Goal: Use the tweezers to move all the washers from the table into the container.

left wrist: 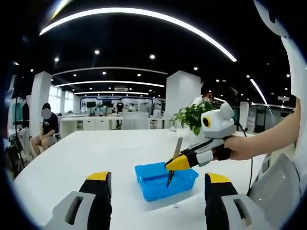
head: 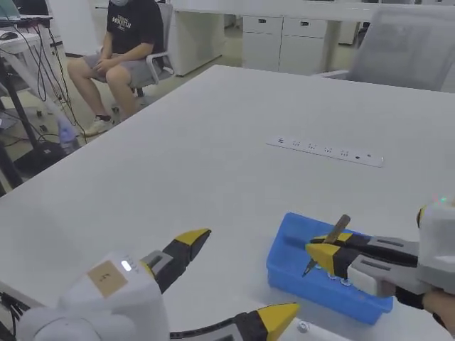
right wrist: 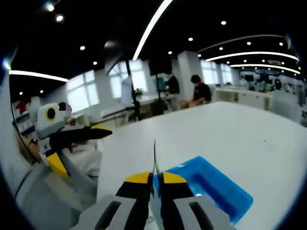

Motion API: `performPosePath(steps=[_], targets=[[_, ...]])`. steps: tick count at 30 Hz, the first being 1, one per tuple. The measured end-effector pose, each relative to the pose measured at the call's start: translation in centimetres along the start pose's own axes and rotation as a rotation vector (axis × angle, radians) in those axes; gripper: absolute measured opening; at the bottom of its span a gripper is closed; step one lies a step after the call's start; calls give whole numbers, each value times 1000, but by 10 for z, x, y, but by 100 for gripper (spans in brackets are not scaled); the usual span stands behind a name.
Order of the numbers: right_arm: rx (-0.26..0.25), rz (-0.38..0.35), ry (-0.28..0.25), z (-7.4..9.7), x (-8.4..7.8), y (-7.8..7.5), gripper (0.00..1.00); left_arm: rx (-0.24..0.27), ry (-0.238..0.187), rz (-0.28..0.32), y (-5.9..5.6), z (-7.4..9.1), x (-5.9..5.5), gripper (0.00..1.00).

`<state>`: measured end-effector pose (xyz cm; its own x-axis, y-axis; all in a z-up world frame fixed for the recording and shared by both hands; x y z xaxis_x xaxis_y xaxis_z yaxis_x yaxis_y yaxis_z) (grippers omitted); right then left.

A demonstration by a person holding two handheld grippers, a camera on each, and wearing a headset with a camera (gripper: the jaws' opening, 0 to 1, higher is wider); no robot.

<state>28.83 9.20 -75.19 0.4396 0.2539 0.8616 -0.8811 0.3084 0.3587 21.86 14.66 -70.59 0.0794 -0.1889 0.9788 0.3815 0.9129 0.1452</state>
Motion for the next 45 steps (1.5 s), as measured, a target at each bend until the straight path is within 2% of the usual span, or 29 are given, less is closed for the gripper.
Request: performPosePath(steps=[5,6,10,17,21,27,32,37,42,45], targets=[[27,-20,59,-4,-23,7,4,-1,1,-1,0,0,0,80],[25,-12,82,-5,-30,7,4,0,1,-1,0,0,0,80],[21,-26,110,-4,-44,6,4,-5,7,-4,0,0,-1,80],[-4,-20,136,-4,-52,0,4,-10,13,-7,-1,-1,-3,80],[0,-16,147,-6,-56,1,4,-12,15,-9,-2,-1,-3,80],[8,64,159,-8,-57,8,4,-12,17,-11,-2,-1,-3,79],[9,195,182,-8,-60,14,3,-11,18,-12,-2,-1,-3,79],[-24,166,171,-6,-58,12,2,-11,17,-11,-2,-1,-3,78],[-30,108,115,-2,-43,17,3,-20,3,-5,-3,0,0,79],[-38,65,71,2,-30,22,3,-35,-13,47,-3,0,2,79]])
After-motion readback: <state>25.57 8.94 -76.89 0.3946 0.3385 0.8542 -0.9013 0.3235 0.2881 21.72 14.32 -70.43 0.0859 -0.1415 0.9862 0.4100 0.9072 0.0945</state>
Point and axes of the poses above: the centre of the closed fingertips' face, and the gripper's own axes: z roughly backward along the fingers, y roughly to its left, x roughly out of its top, the point moved 1 cm from there along z, roughly backward along the fingers, and after that the axes turned 11 degrees about -z, right-handed, at the moved point
